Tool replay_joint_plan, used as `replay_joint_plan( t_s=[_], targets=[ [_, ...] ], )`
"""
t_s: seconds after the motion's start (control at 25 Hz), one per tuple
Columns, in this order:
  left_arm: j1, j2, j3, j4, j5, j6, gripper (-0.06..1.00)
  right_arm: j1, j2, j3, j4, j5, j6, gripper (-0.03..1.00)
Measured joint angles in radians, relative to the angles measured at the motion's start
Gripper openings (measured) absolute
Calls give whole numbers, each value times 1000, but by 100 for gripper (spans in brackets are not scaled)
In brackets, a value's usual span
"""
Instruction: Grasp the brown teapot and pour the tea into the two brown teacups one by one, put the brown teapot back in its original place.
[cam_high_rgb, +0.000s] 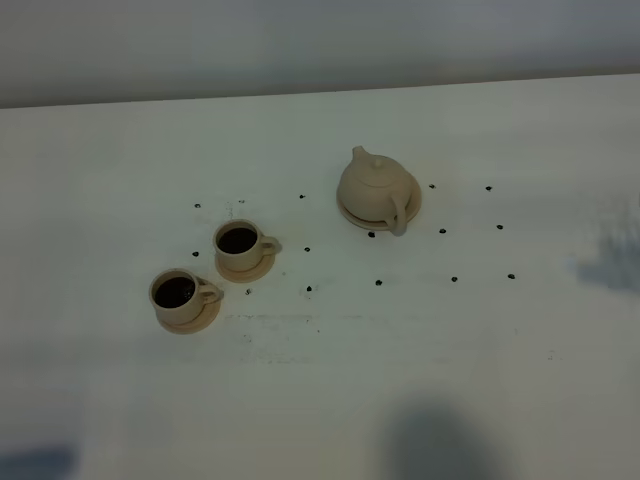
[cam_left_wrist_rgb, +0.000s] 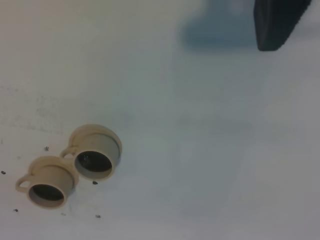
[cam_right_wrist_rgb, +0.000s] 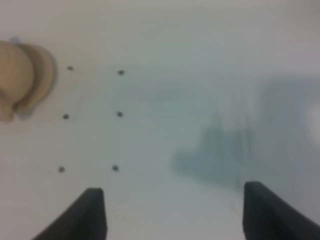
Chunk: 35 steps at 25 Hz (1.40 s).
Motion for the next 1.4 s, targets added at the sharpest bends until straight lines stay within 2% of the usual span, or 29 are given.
replay_joint_plan(
  t_s=[0.2,0.4,0.56,0.68,0.92,1.4],
  targets=[
    [0,0,0,0,0,0,43,-5,-181,10,-4,153,15,56],
    [0,0,0,0,0,0,43,-5,-362,10,-69,304,59,56],
    [0,0,0,0,0,0,43,-5,-485,17,-80,417,77,56],
    [0,0,0,0,0,0,43,-5,-585,85,-78,427,78,56],
    [0,0,0,0,0,0,43,-5,-777,243,-31,369,71,52],
    [0,0,0,0,0,0,43,-5,-963,304,69,421,-126,41]
  ],
)
